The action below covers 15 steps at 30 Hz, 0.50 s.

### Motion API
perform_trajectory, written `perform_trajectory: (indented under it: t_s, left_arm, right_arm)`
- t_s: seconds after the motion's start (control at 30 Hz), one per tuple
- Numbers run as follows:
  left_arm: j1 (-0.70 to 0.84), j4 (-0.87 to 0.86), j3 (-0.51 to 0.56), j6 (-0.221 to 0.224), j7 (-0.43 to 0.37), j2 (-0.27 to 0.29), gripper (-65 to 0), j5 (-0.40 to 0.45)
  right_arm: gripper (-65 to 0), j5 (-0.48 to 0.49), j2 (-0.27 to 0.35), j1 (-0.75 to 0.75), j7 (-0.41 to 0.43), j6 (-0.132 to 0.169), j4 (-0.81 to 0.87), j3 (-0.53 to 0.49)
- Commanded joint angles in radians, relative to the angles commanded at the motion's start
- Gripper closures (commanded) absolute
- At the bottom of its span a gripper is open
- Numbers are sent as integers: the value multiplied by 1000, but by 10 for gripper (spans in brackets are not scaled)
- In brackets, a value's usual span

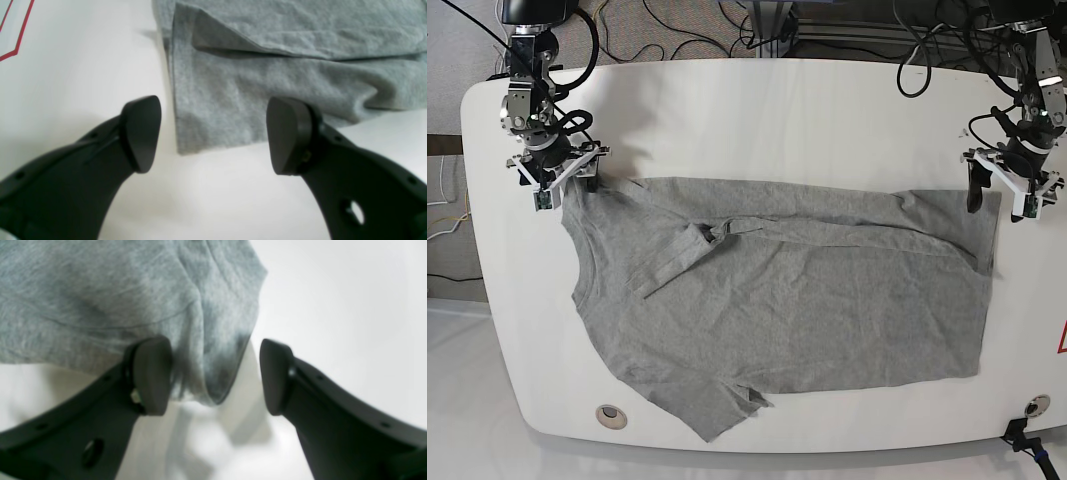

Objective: Fold the T-shirt properly
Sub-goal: 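Grasp the folded shirt's edge with both grippers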

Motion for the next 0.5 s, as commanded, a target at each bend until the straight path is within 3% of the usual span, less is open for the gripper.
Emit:
perform_trajectory:
  t_s: [0.07, 0.1, 0.2, 0.33, 0.43, 0.5]
  left_arm:
    - [0, 0, -12, 0, 0, 0, -466, -2]
    - [0, 0, -31, 0, 2, 0, -466, -2]
    - [0, 0, -54, 0, 3, 0, -466, -3]
    - [2, 0, -55, 0, 3, 0, -466, 0]
    - [2, 0, -55, -2, 3, 0, -466, 0]
    - [2, 0, -55, -2, 3, 0, -466, 0]
  right_arm:
    - [-314, 0, -29, 0, 0, 40, 0, 29]
    - [-304, -2, -41, 0, -3, 77, 0, 55]
    - [-318, -11, -77, 0, -6, 147, -3, 114]
    - [-314, -3, -81, 2, -6, 175, -66, 127]
    - [-302, -2, -81, 0, -6, 176, -77, 129]
    - [-228, -2, -81, 0, -6, 176, -77, 129]
